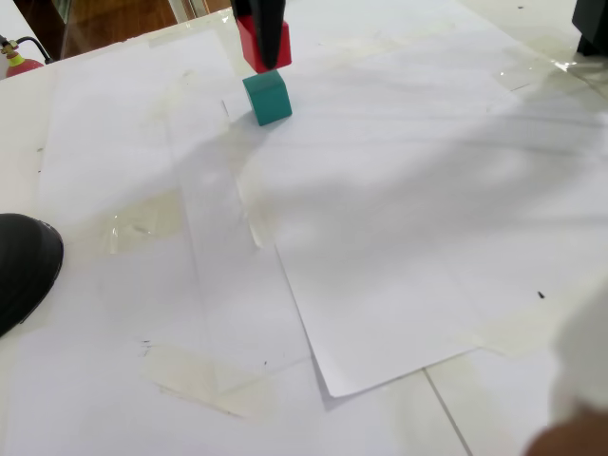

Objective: Put the red cube on the top of the blue cube.

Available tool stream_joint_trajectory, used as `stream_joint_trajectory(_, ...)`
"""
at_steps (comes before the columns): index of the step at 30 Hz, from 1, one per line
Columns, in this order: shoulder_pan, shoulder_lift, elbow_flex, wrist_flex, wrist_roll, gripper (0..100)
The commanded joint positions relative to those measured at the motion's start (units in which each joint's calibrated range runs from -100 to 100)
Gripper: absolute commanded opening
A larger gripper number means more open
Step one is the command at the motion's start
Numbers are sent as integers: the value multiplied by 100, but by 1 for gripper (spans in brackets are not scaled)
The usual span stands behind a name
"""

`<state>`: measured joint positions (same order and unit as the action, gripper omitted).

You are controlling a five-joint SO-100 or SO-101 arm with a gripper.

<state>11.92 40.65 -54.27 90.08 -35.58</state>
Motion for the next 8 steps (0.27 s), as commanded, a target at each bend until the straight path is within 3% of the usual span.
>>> stream_joint_trajectory(1,5,-82,-533,14,-59,13)
stream_joint_trajectory(8,35,81,-542,-43,-68,13)
